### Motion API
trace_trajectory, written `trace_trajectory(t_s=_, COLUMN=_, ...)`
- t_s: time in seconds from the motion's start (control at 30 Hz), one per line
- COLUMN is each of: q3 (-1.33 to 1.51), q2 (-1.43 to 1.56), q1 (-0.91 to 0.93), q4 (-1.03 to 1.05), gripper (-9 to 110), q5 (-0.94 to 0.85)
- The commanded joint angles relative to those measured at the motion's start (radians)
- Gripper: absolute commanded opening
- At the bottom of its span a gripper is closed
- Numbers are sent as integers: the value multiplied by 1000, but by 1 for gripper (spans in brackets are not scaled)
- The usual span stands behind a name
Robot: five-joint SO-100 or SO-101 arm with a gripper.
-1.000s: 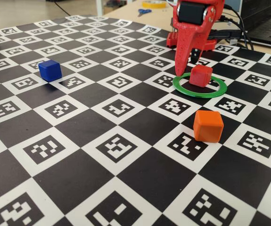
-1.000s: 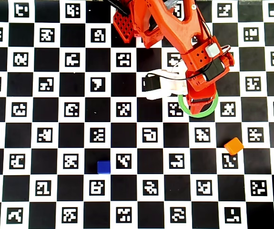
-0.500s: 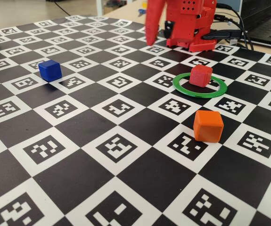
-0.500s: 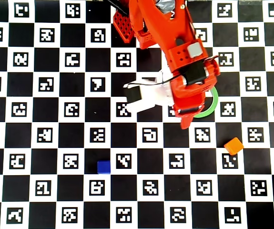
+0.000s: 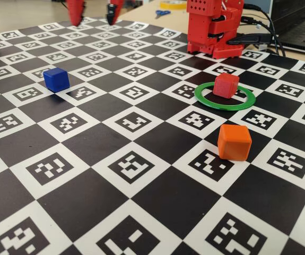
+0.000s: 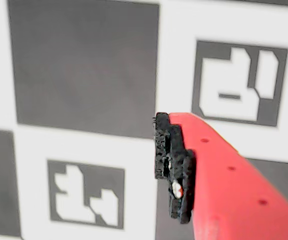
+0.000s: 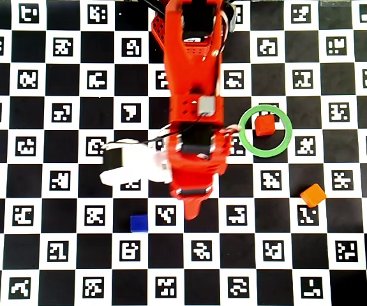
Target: Grab the red cube then put it in the green circle then put the blue cube on top and finally the orange cube on top
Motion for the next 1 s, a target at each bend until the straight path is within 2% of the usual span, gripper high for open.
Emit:
trace_trajectory(t_s=0.0, q3=-144, q2=-21, q1=49, q4=11, gripper=34, q5=-52)
trace_trajectory(t_s=0.33, q3=-242, q2=-206, q1=109, q4=-25, gripper=34, q5=-69)
trace_trajectory(t_s=0.97, q3=-244, q2=-387, q1=166, q4=-206, gripper=34, q5=-115)
